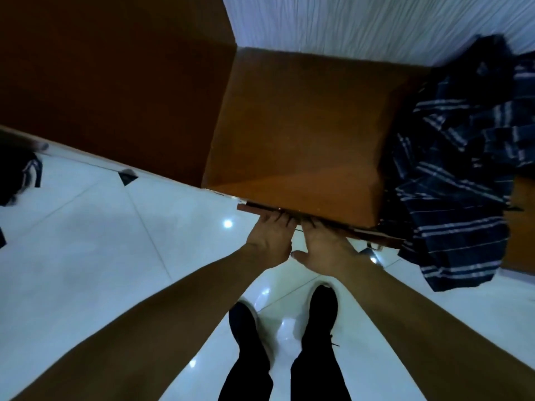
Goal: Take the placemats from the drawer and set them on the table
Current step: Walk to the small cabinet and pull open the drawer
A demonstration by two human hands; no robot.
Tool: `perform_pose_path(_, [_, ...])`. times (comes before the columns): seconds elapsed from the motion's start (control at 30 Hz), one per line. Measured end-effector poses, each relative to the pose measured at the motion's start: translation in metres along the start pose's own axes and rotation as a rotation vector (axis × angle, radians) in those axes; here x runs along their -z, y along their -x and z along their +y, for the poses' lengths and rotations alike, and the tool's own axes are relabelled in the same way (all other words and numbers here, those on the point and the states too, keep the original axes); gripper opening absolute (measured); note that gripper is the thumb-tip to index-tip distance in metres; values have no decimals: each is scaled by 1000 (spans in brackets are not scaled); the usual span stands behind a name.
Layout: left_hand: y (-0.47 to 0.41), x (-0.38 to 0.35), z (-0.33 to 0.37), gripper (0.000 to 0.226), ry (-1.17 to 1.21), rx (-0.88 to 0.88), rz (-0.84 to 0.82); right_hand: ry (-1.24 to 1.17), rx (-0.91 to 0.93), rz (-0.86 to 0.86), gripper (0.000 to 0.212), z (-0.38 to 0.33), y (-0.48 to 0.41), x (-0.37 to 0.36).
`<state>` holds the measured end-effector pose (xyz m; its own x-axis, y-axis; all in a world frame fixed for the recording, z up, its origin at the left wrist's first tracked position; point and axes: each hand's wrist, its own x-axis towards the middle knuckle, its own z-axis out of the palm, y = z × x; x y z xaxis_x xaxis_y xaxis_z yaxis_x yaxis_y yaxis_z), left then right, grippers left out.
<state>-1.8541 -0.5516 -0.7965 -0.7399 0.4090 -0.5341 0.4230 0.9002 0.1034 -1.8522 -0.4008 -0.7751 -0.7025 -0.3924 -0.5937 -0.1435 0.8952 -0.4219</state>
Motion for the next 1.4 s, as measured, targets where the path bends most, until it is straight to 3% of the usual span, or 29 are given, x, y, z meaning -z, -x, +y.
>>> perform_pose_path(0.33, [-3,-25,-15,66,52,-53,30,113,-62,4,92,2,-20,-33])
perform_pose_path(0.53, [16,-38,-2,62,76,6,-28,33,-109,-34,80,-11,0,-47])
perform_pose_path(0.7, [77,-74,7,72,71,-75,-89,-55,-148,-169,92,-35,48,-90])
perform_pose_path(0.87, [132,-100,19,69,81,-123,-166,-107,-178,-225,88,-57,87,-136])
perform_pose_path(1.07, [134,-102,21,70,98,-90,-187,-72,-170,-179,85,-57,89,-137])
perform_pose_path(1.17, [134,-100,22,66,103,-57,-248,-23,-157,-243,83,-55,91,-129])
perform_pose_path(1.23, [135,-88,25,56,137,0,-332,-101,-202,-299,74,-56,90,-117])
perform_pose_path(1.3, [138,-66,29,39,204,54,-298,-297,-265,-362,54,-56,93,-97])
perform_pose_path(1.4, [147,-35,25,20,509,36,-9,-436,-289,-257,29,-48,105,-58])
